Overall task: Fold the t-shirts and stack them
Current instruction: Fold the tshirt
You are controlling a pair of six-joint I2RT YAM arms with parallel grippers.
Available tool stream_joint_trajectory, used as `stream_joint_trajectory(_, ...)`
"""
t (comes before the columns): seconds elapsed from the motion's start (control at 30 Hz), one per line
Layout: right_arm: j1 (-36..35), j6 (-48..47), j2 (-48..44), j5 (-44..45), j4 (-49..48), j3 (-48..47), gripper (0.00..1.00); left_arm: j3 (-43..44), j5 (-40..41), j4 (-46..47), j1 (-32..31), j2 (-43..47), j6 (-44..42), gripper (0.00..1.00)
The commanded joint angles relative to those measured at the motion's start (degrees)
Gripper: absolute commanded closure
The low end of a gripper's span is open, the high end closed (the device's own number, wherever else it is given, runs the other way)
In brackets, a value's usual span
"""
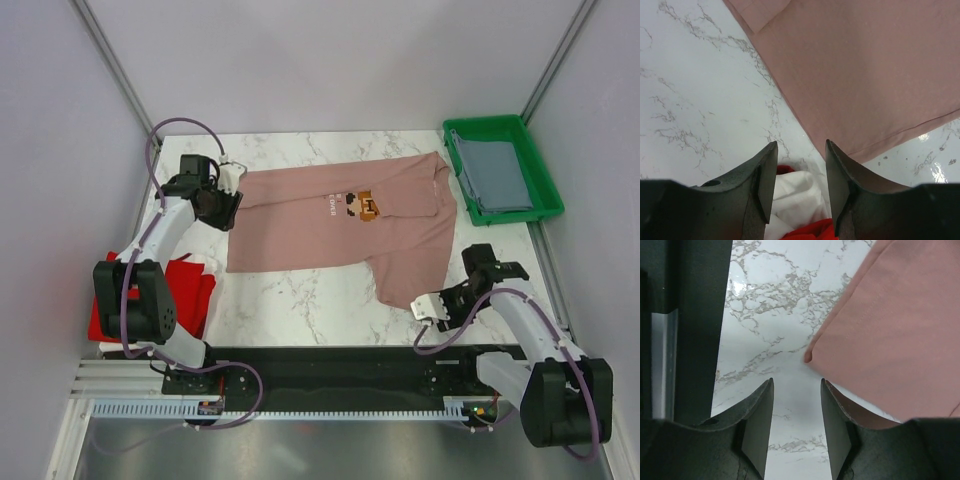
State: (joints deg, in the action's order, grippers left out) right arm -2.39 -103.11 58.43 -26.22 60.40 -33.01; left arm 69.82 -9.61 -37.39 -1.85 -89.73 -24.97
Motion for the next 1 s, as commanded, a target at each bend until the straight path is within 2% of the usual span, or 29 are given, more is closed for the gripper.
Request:
stream_joint_trajectory(0.0,-0.68,-6.94,2.29,-2.26,0.17,-0.03,0.50,-0.83,-1.38,0.47,0.26,2.11,-0.78,0.50)
stream_joint_trajectory(0.43,-3.41,-2.71,12.23,-0.77,-8.10,-2.14,0.52,-1.62,-0.68,0.91,0.26,0.88,-1.31,0.50)
stream_joint_trajectory(0.57,-4.37,-1.75,14.07,0.72,-9.95,-1.70,0.55,-2.14,-0.33,0.56,0.26,1.23,-2.45,0.50)
stream_joint_trajectory(0.6,-4.81,-0.61,14.34,1.08,-11.34,-1.53,0.65,-2.58,0.11,0.21,0.26,1.31,-2.71,0.50)
stream_joint_trajectory(0.67,-5.34,0.01,14.86,2.04,-11.80,-1.17,0.77,-3.37,0.64,-0.58,0.26,2.28,-3.77,0.50)
stream_joint_trajectory(0.7,-5.52,0.97,15.13,2.13,-12.06,-1.17,0.86,-4.42,0.82,-0.84,0.26,2.72,-4.38,0.50)
stream_joint_trajectory(0.8,-5.61,2.56,15.31,1.96,-12.32,-1.70,1.00,-6.54,1.26,-3.12,0.26,4.74,-6.93,0.51)
stream_joint_trajectory(0.97,-5.60,5.29,13.03,1.96,-13.12,-1.79,1.00,-6.37,-1.46,-12.95,0.26,4.40,-9.22,0.52)
